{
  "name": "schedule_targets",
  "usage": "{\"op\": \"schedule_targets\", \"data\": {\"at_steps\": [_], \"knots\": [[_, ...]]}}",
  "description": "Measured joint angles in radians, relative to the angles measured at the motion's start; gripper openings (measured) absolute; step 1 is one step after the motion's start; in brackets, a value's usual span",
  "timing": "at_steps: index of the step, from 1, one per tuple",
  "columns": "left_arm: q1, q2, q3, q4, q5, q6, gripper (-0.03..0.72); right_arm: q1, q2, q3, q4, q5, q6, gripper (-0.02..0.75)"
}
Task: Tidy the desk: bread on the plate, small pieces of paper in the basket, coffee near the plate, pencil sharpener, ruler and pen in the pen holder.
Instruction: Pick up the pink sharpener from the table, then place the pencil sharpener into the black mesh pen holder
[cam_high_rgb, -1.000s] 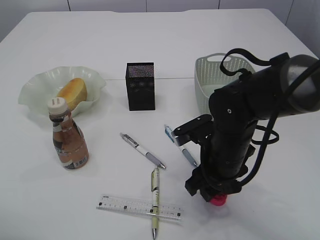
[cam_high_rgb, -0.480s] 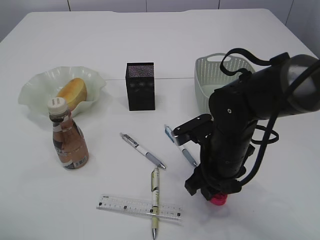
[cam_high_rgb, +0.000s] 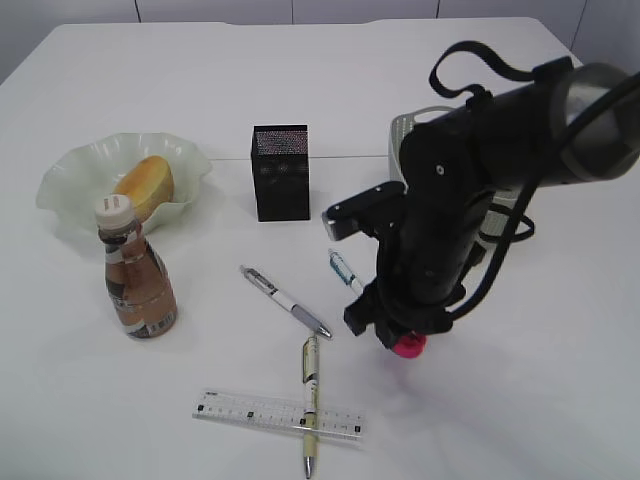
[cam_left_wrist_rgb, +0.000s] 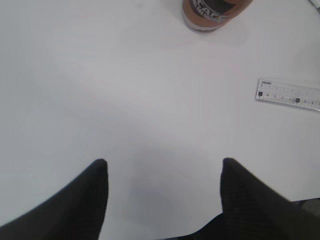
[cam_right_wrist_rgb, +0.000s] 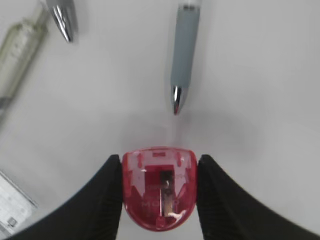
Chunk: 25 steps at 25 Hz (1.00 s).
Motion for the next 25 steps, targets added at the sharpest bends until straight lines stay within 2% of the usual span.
{"op": "schedule_targets", "data": {"at_steps": [6,11,18,25], "knots": [[0.000,0.000,0.000,-0.002,0.000,0.000,0.512,-0.005,0.000,-0.164,0.000,0.007,0.000,0.322],[0.000,0.000,0.000,-0.010,0.000,0.000,0.512,-0.046,0.000,-0.288,0.010,-0.033,0.000,0.322],[0.000,0.000,0.000,-0.010,0.000,0.000,0.510,-0.109,0.004,-0.343,0.084,-0.209,0.000,0.322],[0.000,0.000,0.000,-0.010,0.000,0.000,0.510,-0.110,0.061,-0.343,0.142,-0.436,0.000,0.322]]}}
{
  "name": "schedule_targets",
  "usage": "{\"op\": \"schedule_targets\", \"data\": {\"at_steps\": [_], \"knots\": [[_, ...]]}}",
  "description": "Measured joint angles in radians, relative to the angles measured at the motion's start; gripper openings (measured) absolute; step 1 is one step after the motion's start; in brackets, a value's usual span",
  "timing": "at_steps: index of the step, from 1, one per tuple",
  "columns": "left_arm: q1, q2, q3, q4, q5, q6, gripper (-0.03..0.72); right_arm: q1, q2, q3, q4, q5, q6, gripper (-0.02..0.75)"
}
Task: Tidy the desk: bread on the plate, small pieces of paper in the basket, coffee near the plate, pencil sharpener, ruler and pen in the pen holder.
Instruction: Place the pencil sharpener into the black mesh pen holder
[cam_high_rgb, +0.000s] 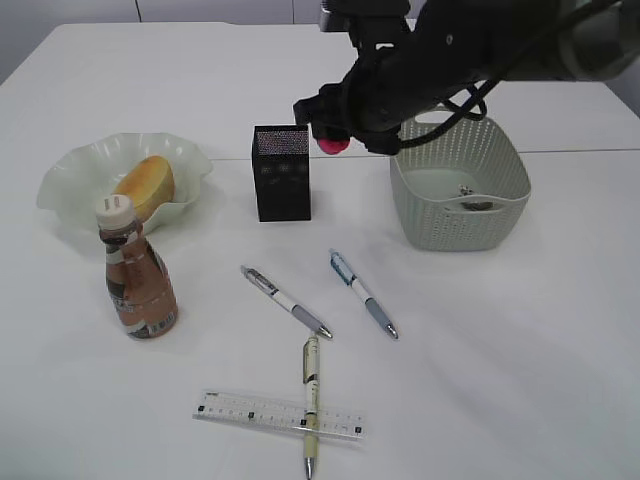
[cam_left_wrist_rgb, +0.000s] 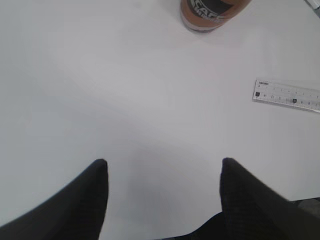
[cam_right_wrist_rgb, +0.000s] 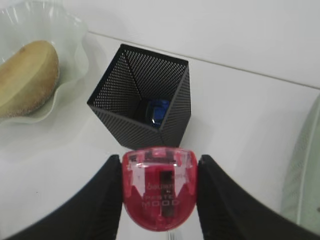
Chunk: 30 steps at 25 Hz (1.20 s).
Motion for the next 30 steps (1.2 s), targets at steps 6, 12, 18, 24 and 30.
{"op": "schedule_targets", "data": {"at_steps": [6,12,18,24,30], "knots": [[0.000,0.000,0.000,0.000,0.000,0.000,0.508,0.000,0.054,-0.002,0.017,-0.112,0.000,0.322],[0.000,0.000,0.000,0.000,0.000,0.000,0.507,-0.001,0.110,-0.054,0.072,-0.131,0.000,0.321],[0.000,0.000,0.000,0.000,0.000,0.000,0.507,-0.018,0.114,-0.072,0.130,-0.148,0.000,0.321],[0.000,0.000,0.000,0.000,-0.006,0.000,0.507,-0.036,0.114,-0.072,0.223,-0.177,0.000,0.321],[0.000,0.000,0.000,-0.011,-0.012,0.000,0.507,-0.036,0.114,-0.072,0.282,-0.207,0.000,0.321]]}}
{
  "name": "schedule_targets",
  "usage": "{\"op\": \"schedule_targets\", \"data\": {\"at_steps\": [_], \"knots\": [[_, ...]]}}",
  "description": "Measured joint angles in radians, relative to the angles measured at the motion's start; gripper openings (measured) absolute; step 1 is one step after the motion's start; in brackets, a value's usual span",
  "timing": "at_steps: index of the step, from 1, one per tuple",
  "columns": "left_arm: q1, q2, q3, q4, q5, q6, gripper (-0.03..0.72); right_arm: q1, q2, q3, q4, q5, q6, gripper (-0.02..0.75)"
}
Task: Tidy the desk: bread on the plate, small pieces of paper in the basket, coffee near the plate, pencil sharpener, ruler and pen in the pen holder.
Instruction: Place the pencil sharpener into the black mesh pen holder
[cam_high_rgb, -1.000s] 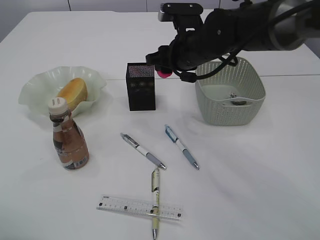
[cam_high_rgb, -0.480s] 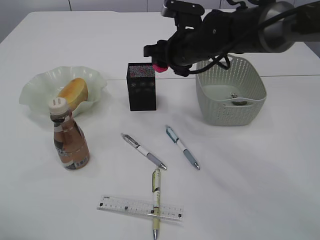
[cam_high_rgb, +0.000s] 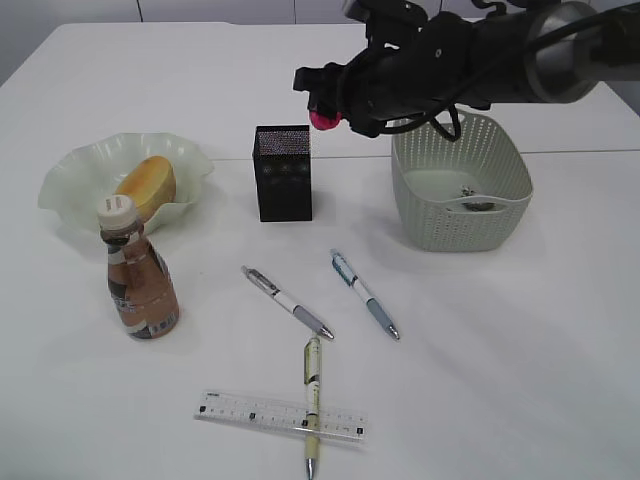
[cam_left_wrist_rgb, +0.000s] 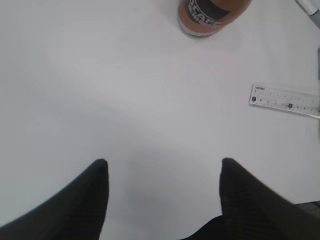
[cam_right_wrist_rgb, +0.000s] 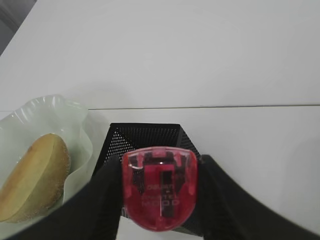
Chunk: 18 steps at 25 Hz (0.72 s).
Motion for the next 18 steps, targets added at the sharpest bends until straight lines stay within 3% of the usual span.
{"op": "schedule_targets", "data": {"at_steps": [18], "knots": [[0.000,0.000,0.000,-0.015,-0.006,0.000,0.506,0.002,0.000,0.000,0.230,-0.013,0.000,0.321]]}}
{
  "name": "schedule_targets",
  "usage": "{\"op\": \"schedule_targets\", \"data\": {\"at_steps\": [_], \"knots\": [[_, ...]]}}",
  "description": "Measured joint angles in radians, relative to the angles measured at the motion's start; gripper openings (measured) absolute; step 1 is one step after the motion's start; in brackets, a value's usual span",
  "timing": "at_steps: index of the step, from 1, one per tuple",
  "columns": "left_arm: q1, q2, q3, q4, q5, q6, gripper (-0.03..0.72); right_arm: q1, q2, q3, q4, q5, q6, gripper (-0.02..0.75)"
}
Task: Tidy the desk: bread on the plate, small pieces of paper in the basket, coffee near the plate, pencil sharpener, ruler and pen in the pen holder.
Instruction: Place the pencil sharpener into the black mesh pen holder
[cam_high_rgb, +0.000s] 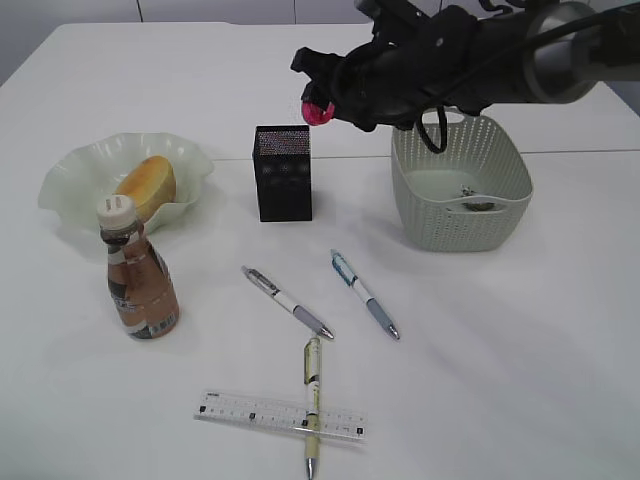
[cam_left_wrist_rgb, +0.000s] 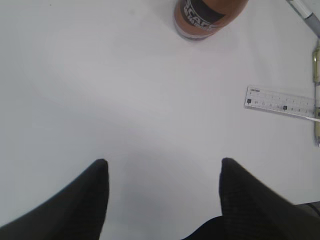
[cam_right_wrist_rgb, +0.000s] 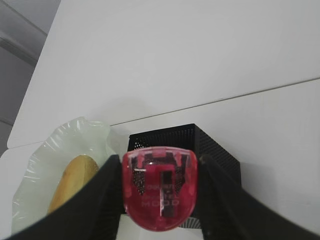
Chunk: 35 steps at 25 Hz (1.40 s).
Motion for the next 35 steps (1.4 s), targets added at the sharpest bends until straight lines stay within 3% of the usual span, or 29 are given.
{"op": "schedule_targets", "data": {"at_steps": [11,35], "knots": [[0.000,0.000,0.000,0.000,0.000,0.000,0.506,0.031,0.005,-0.032,0.006,-0.015,-0.162,0.321],[0.000,0.000,0.000,0.000,-0.004,0.000,0.506,0.031,0.107,-0.102,0.049,-0.031,-0.177,0.343]]}}
